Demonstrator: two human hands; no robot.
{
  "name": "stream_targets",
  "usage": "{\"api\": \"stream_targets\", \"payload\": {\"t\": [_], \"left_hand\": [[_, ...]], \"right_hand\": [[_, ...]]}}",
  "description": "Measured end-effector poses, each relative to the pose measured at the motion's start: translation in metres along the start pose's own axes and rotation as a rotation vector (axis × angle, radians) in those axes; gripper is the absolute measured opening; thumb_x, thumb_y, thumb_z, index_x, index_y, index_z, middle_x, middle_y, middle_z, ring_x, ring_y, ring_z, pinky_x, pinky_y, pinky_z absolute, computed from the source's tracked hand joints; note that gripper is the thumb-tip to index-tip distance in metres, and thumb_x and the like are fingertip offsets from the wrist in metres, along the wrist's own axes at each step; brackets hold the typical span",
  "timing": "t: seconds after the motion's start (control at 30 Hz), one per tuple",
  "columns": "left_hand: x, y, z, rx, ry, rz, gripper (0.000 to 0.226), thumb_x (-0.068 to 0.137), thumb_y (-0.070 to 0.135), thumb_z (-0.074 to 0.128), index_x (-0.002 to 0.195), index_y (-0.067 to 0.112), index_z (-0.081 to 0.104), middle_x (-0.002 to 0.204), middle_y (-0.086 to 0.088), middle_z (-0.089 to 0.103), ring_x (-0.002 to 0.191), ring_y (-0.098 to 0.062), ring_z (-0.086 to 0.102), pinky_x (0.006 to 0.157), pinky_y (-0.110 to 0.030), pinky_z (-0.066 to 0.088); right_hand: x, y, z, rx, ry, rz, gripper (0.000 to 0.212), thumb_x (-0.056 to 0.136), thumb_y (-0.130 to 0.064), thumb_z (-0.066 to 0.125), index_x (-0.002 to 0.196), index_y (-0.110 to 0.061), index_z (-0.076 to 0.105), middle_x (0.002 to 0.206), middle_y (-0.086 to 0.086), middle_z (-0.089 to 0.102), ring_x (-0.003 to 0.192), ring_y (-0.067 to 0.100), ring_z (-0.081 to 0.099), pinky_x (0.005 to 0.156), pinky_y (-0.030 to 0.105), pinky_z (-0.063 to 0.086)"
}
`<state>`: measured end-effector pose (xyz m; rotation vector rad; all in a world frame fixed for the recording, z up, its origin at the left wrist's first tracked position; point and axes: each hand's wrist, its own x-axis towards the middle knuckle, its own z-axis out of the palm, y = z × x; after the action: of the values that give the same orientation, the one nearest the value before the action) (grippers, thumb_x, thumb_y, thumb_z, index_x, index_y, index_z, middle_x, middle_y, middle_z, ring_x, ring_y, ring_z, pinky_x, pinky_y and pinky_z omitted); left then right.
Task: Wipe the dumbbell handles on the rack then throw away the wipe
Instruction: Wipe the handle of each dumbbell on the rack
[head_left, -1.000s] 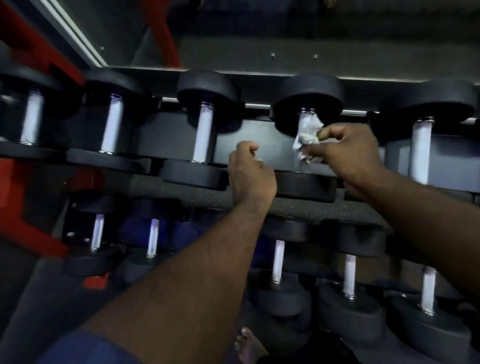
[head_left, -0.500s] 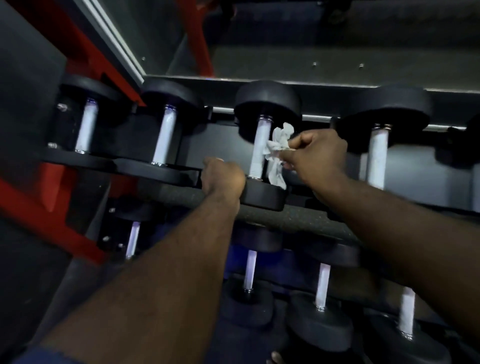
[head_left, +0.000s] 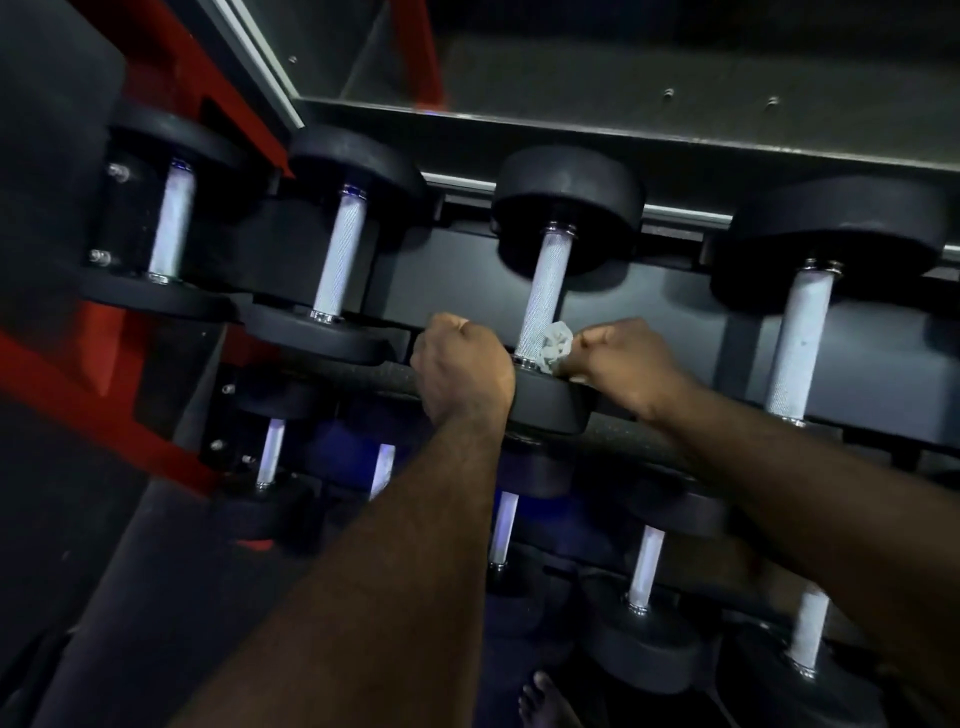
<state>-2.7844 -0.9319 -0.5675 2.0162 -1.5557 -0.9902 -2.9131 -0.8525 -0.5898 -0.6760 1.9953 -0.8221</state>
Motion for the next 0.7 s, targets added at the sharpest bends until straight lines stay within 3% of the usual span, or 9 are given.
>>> {"api": "stream_targets", "payload": {"t": [0.07,0.13,0.23,0.3,0.37,0.47,0.63,0.7], "left_hand": [[0.000,-0.001,0.001,-0.003,0.003,0.000,0.028,0.097,0.015,0.044,0.105,0.010,0.070,0.117,-0.011,0.070,0.094,-0.024,0.049,0.075,-0.028,0.027],[0.000,-0.001,0.000,-0.013,0.010,-0.002,0.027,0.096,0.016,0.045,0.103,0.011,0.070,0.114,-0.009,0.070,0.093,-0.023,0.049,0.074,-0.026,0.026],[-0.002,-0.002,0.001,-0.034,0.030,0.003,0.026,0.095,0.016,0.046,0.100,0.011,0.071,0.112,-0.009,0.071,0.096,-0.026,0.054,0.075,-0.025,0.027],[0.000,-0.002,0.000,-0.051,0.036,0.003,0.025,0.095,0.015,0.047,0.099,0.012,0.071,0.108,-0.007,0.071,0.091,-0.023,0.052,0.073,-0.024,0.027],[0.000,-0.001,-0.001,-0.054,0.044,0.007,0.024,0.095,0.015,0.047,0.098,0.012,0.071,0.103,-0.005,0.070,0.090,-0.022,0.053,0.073,-0.024,0.030],[-0.005,0.001,-0.003,-0.055,0.038,0.022,0.025,0.097,0.015,0.046,0.100,0.012,0.070,0.100,-0.003,0.067,0.090,-0.022,0.056,0.073,-0.024,0.032],[-0.003,0.002,-0.003,-0.035,0.010,0.004,0.022,0.098,0.015,0.046,0.097,0.017,0.068,0.093,0.004,0.060,0.072,-0.013,0.050,0.055,-0.014,0.033],[-0.003,0.001,-0.002,-0.035,0.011,0.014,0.021,0.097,0.015,0.047,0.095,0.020,0.067,0.097,0.002,0.062,0.080,-0.019,0.054,0.067,-0.016,0.038]], "right_hand": [[0.000,0.003,-0.002,0.210,-0.116,0.033,0.027,0.066,-0.033,0.080,0.069,-0.008,0.072,0.072,0.009,0.068,0.067,0.014,0.057,0.065,0.030,0.049],[0.001,0.002,0.003,0.231,-0.192,0.034,0.010,0.083,-0.019,0.077,0.077,-0.012,0.073,0.079,0.003,0.072,0.072,0.013,0.061,0.069,0.025,0.052],[0.004,0.002,0.009,0.157,-0.118,-0.009,0.019,0.075,-0.022,0.081,0.064,-0.020,0.066,0.067,-0.008,0.066,0.075,0.016,0.058,0.067,0.031,0.046],[0.001,0.002,0.009,0.189,-0.083,-0.026,0.024,0.069,-0.034,0.084,0.060,-0.020,0.066,0.061,-0.013,0.063,0.067,0.012,0.057,0.062,0.027,0.044],[0.005,0.007,0.015,0.165,-0.011,-0.006,0.023,0.074,-0.029,0.083,0.062,-0.017,0.068,0.058,-0.012,0.063,0.062,0.011,0.057,0.058,0.024,0.042],[0.012,0.004,0.025,0.043,0.068,0.026,0.011,0.071,-0.020,0.070,0.067,-0.013,0.063,0.063,-0.002,0.063,0.069,0.022,0.058,0.056,0.024,0.039],[0.011,0.009,0.021,0.309,-0.013,0.065,0.017,0.070,-0.006,0.077,0.072,-0.018,0.065,0.076,0.006,0.071,0.072,0.021,0.060,0.067,0.033,0.048],[0.020,0.006,0.021,0.180,-0.024,0.037,0.011,0.072,-0.008,0.070,0.076,-0.018,0.066,0.082,0.007,0.073,0.077,0.024,0.063,0.068,0.033,0.049]]}}
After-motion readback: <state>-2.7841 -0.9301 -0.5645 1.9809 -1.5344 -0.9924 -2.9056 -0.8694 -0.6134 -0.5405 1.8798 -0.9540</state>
